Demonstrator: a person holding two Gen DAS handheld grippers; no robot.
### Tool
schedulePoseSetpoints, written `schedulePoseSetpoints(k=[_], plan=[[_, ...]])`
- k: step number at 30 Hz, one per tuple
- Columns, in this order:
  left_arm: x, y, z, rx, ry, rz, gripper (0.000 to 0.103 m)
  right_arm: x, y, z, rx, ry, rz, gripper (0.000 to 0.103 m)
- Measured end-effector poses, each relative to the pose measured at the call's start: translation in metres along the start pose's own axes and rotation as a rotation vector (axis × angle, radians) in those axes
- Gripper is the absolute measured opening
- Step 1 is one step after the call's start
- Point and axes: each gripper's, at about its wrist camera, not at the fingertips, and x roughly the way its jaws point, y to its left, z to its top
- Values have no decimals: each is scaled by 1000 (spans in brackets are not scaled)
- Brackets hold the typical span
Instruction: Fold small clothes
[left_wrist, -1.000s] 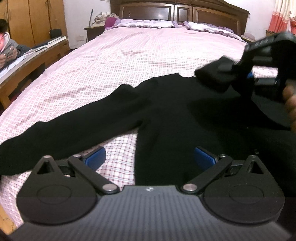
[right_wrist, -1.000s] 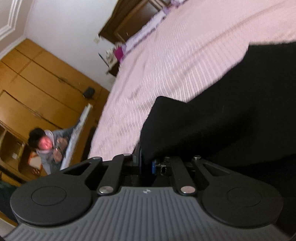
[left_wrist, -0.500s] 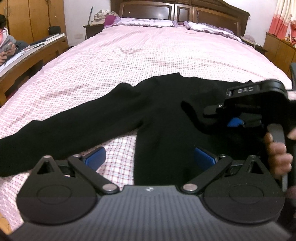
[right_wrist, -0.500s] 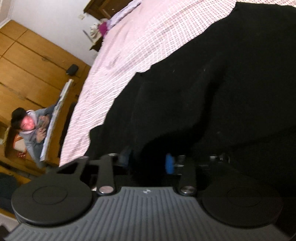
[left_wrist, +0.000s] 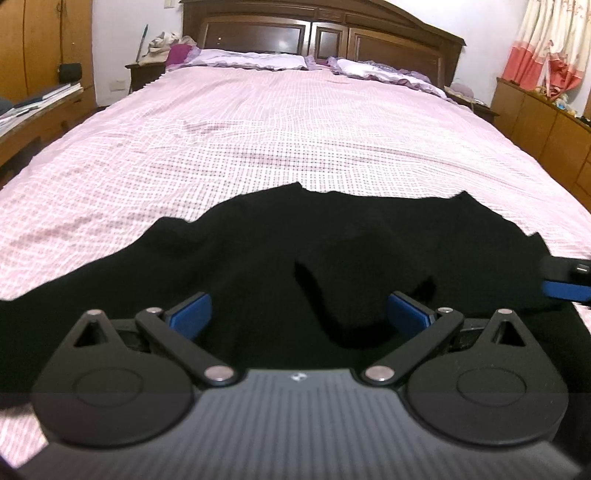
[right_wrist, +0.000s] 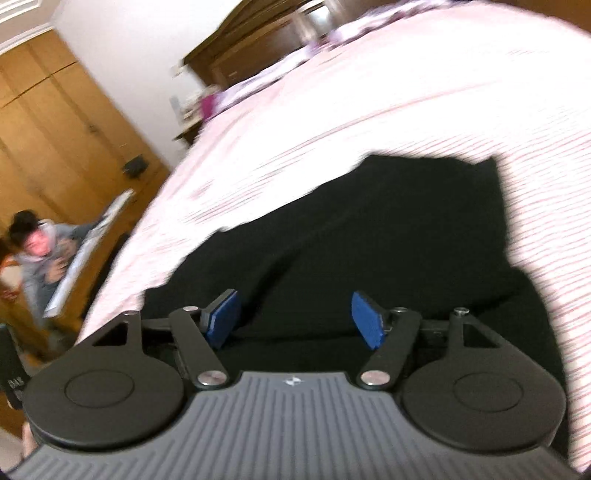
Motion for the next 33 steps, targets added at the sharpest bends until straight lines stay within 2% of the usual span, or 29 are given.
schedulePoseSetpoints(k=[3, 6, 9, 15, 17, 19, 20, 22, 24, 25, 28, 31, 33], plan=[[18, -2, 5, -21, 6, 8, 95, -11, -22, 6, -20, -56, -116, 74], [32, -1, 8, -62, 9, -29, 91, -17, -43, 8, -30, -96, -172, 74], [44, 0, 8, -106, 12, -54, 81, -22, -69, 8, -37, -129, -206, 74], [61, 2, -1, -197, 22, -37, 79, 2, -79, 11, -56, -163, -246, 75], [63, 3, -2, -221, 8, -49, 79, 8, -87, 16, -37, -156, -246, 75], [65, -1, -2, -214, -5, -76, 74, 12, -96, 21, -6, -159, -242, 75], [66, -4, -1, -205, -10, -91, 68, 22, -94, 27, 13, -163, -242, 75], [69, -8, -1, -203, -14, -112, 50, 33, -98, 33, 44, -165, -244, 75], [70, -10, -1, -230, -20, -92, 17, 44, -105, 37, 71, -161, -236, 75], [70, -11, -1, -238, -23, -64, 15, 50, -107, 38, 76, -159, -232, 75], [63, -11, 0, -232, -64, -42, 13, 59, -110, 33, 52, -167, -217, 74], [41, -13, 5, -166, -155, 34, 12, 60, -107, 21, 9, -209, -207, 73], [30, -9, 9, -142, -200, 58, 12, 62, -108, 18, -2, -214, -177, 72]])
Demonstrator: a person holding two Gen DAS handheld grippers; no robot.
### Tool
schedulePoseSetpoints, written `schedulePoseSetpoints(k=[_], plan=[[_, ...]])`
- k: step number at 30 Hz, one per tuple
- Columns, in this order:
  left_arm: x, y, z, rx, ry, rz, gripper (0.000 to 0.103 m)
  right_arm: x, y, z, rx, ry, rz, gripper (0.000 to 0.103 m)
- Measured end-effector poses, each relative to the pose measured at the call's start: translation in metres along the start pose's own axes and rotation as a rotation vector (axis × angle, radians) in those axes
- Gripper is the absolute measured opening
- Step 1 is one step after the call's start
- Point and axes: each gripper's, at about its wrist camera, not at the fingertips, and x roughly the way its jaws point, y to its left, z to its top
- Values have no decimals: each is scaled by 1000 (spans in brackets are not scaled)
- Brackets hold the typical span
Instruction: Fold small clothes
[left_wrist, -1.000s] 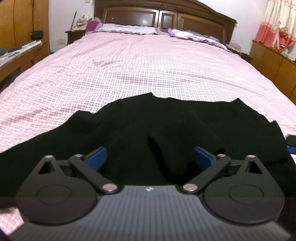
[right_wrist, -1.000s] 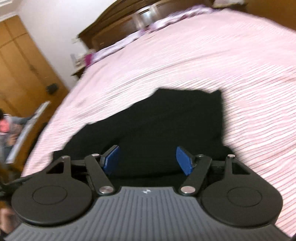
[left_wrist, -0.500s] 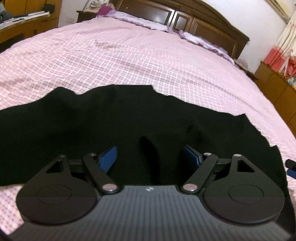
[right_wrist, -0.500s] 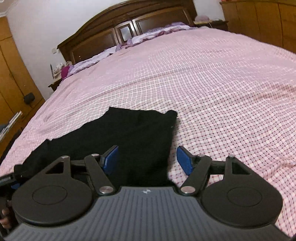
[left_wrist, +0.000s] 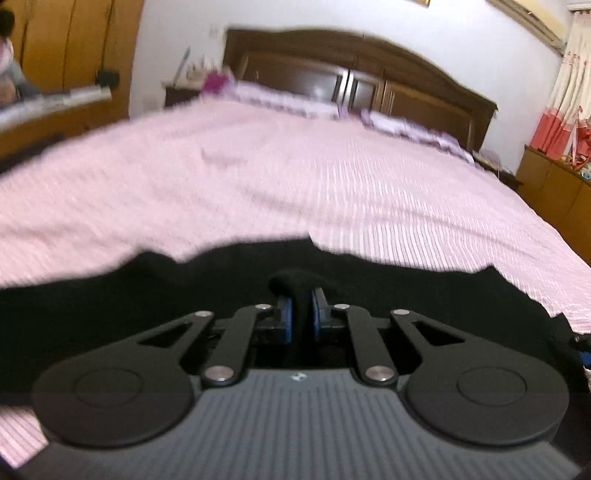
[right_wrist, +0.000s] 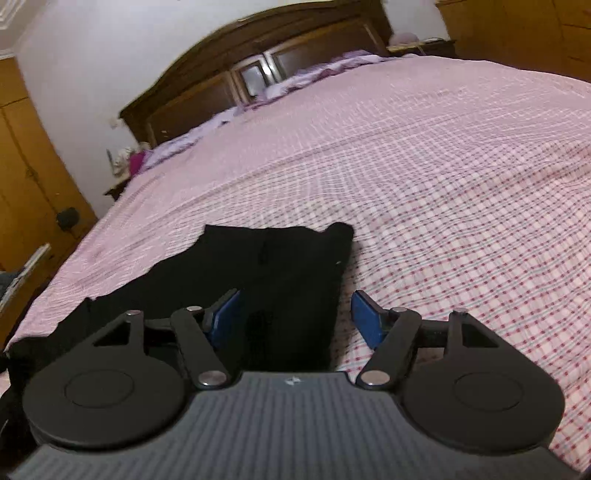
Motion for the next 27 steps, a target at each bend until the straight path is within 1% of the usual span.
schedulePoseSetpoints(k=[2, 4, 5, 7, 9, 10, 13, 15, 16, 17, 18, 19, 20, 22, 23, 24, 25, 26, 27], plan=[[-2, 3, 5, 11, -5, 4, 12, 3, -2, 1, 5, 11, 22, 65], [5, 7, 7, 13, 16, 17, 12, 5, -3, 2, 17, 26, 41, 37], [8, 9, 6, 10, 26, 25, 12, 7, -5, 2, 26, 36, 41, 31], [18, 12, 3, 6, 46, 33, 12, 8, -5, 2, 33, 33, 29, 13], [24, 13, 1, 11, 59, 44, 12, 5, -2, 2, 17, 10, 25, 7], [27, 15, 0, 12, 61, 47, 12, 2, 1, 2, 6, -6, 49, 7], [29, 17, -2, 17, 56, 49, 12, -9, 16, 2, -61, -88, 1, 7], [36, 17, -3, 31, 74, 59, 13, -9, 22, 2, -95, -97, -52, 7], [41, 18, -5, 37, 92, 67, 13, -4, 24, 2, -107, -74, -92, 7], [45, 19, -7, 40, 111, 70, 15, 4, 23, 1, -105, -30, -117, 7], [51, 20, -9, 38, 133, 73, 16, 11, 21, 0, -104, 9, -131, 8], [54, 21, -11, 36, 141, 71, 16, 17, 19, -1, -106, 38, -131, 10], [55, 21, -11, 38, 142, 64, 18, 22, 17, -2, -104, 56, -124, 11], [55, 21, -10, 47, 145, 51, 23, 22, 14, -1, -96, 57, -106, 21], [54, 21, -9, 52, 146, 50, 25, 21, 15, 0, -98, 54, -102, 23], [52, 21, -8, 54, 148, 49, 28, 19, 16, 0, -100, 51, -101, 29], [50, 21, -7, 56, 150, 48, 30, 16, 17, 1, -105, 46, -105, 38], [48, 21, -6, 54, 154, 53, 36, 9, 20, -1, -106, 43, -106, 45], [42, 22, -4, 43, 159, 63, 41, 2, 21, 0, -102, 43, -101, 57]])
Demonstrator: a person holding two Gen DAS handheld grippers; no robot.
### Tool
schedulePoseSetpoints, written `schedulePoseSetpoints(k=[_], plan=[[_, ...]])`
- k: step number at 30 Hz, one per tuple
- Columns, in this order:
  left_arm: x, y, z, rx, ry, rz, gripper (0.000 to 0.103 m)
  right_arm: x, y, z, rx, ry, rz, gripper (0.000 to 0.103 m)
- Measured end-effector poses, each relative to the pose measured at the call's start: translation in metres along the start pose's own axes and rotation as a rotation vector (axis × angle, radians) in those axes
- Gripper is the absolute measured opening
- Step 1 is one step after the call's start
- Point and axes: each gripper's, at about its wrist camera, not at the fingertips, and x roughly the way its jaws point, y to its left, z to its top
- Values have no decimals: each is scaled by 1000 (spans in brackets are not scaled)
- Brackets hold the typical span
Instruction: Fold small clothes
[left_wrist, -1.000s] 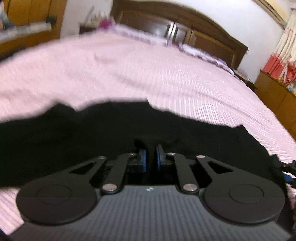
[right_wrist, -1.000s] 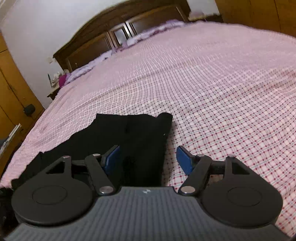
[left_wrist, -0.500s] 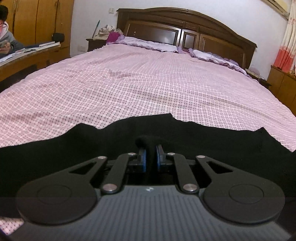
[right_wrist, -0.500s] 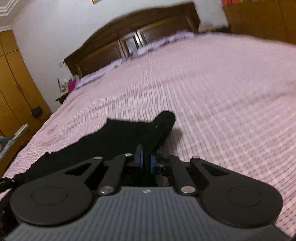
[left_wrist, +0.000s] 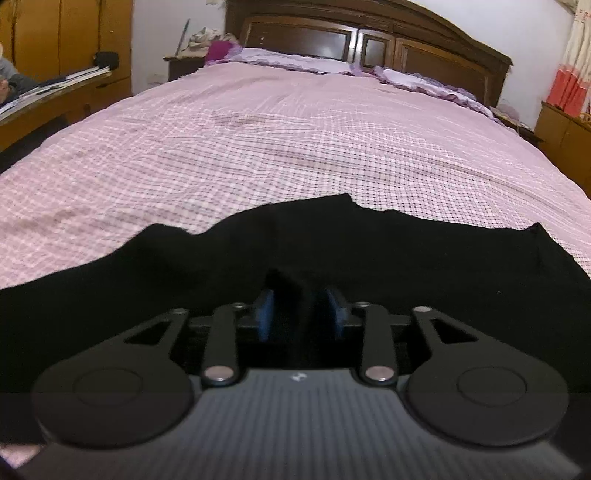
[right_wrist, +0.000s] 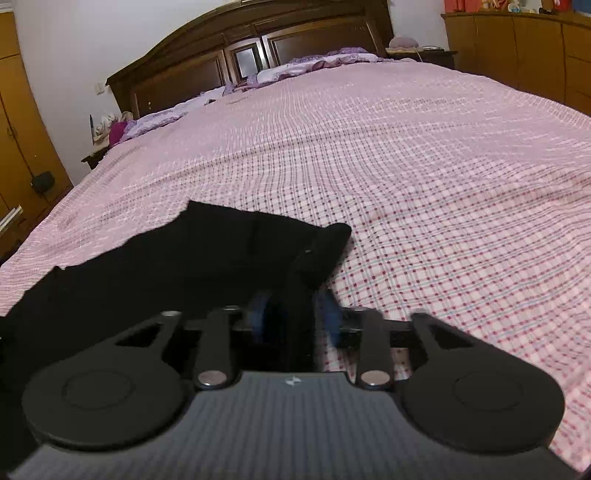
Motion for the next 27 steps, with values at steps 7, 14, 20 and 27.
schedulePoseSetpoints(k=[7, 14, 20, 27], plan=[[-44, 14, 0, -78, 42, 12, 43, -70, 16, 0, -11, -62, 87, 76], [-95, 46, -13, -114, 95, 67, 62, -117, 41, -15, -20, -6, 161, 80], [-123, 105, -26, -323, 165, 40, 65, -137, 55, -42, 8, 86, 207, 80], [-142, 161, -43, -539, 159, 57, 67, -147, 61, -78, 33, 167, 205, 80]])
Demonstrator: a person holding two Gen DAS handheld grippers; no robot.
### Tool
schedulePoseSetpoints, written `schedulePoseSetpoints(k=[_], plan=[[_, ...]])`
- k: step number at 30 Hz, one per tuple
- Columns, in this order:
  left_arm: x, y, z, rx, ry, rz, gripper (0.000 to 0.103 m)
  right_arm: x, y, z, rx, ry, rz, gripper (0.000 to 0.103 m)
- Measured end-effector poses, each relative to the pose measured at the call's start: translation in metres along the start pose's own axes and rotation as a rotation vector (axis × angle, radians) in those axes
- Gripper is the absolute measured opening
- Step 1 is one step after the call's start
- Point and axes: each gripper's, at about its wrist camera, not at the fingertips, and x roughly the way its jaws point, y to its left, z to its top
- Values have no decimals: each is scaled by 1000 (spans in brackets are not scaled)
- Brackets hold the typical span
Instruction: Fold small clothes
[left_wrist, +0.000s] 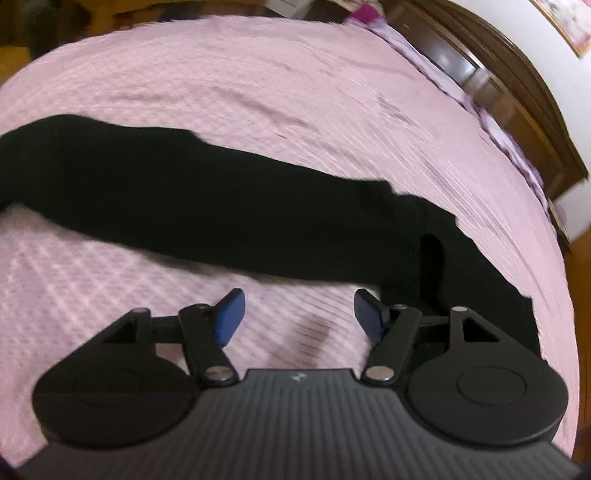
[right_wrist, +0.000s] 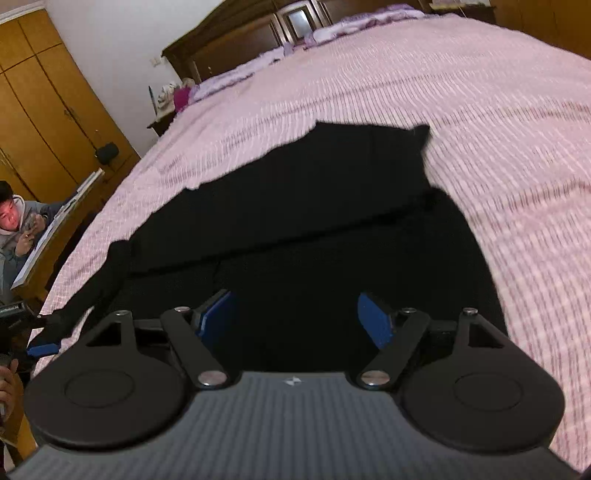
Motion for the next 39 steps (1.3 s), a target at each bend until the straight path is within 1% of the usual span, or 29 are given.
schedulePoseSetpoints(k=[5, 9, 13, 18, 22, 23, 24, 25, 26, 27, 29, 33, 39], plan=[[-6, 28, 5, -71, -49, 32, 67, -4, -2, -10, 17, 14, -24, 80], [-4, 50, 14, -117, -111, 49, 67, -6, -2, -14, 16, 21, -45, 80], [8, 66, 25, -165, -117, 14, 67, -8, 0, -16, 3, 21, -67, 81], [20, 79, 37, -237, -168, -43, 67, -7, 3, -17, -16, 25, -92, 81], [24, 83, 41, -262, -231, -64, 66, -4, 4, -14, -24, 27, -100, 81], [23, 83, 41, -261, -248, -72, 62, -4, 5, -14, -25, 27, -102, 81], [24, 82, 41, -253, -262, -80, 46, -3, 5, -14, -26, 28, -104, 81], [24, 82, 41, -241, -269, -91, 38, -3, 5, -14, -26, 27, -105, 81], [24, 82, 42, -235, -272, -101, 27, -3, 5, -14, -26, 25, -106, 81], [23, 83, 42, -236, -277, -112, 20, -3, 5, -13, -24, 23, -107, 81], [18, 80, 43, -222, -299, -143, 16, -3, 4, -12, -18, 22, -108, 81], [-1, 66, 45, -146, -368, -177, 15, -4, 3, -11, -12, 16, -112, 81], [-24, 28, 50, -10, -452, -233, 15, -6, 0, -11, -6, 11, -110, 81]])
